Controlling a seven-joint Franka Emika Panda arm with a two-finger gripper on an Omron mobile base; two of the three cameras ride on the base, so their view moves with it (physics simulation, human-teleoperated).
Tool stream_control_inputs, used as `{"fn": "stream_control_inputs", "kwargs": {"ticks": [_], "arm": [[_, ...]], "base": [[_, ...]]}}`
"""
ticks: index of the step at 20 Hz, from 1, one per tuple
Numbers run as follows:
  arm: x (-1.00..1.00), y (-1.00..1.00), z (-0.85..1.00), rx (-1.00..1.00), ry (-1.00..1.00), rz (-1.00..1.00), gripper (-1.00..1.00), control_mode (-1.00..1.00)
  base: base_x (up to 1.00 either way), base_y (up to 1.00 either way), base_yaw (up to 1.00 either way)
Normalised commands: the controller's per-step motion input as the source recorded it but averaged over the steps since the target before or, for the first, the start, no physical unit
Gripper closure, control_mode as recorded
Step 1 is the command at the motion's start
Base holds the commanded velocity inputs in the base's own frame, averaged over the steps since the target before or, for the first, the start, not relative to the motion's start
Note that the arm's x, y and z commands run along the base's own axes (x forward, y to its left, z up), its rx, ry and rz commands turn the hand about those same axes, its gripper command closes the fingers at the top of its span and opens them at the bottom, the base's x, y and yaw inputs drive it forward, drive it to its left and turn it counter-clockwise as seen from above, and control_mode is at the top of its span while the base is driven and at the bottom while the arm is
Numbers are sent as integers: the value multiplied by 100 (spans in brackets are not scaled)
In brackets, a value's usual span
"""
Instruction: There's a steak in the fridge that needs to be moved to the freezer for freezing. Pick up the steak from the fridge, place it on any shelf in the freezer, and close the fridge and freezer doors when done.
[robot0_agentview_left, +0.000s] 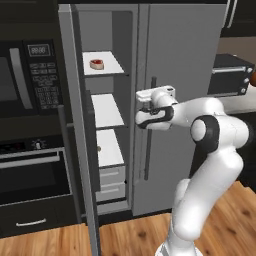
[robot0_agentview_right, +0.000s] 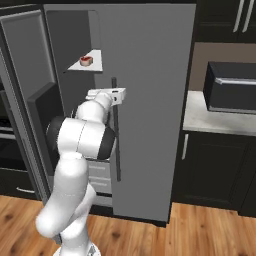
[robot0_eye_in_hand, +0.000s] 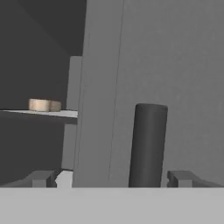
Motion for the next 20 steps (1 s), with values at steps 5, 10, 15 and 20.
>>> {"fn": "stream_control_inputs", "kwargs": {"ticks": [5, 10, 15, 20], "arm": [[-15, -1, 100, 0, -20, 0, -100, -100], [-35, -25, 100, 0, -15, 0, -100, -100], [-95, 5, 23, 5, 7, 0, -100, -100], [-100, 1, 5, 0, 29, 0, -100, -100]], "base": [[0, 0, 0], [0, 0, 0], [0, 0, 0], [0, 0, 0]]}}
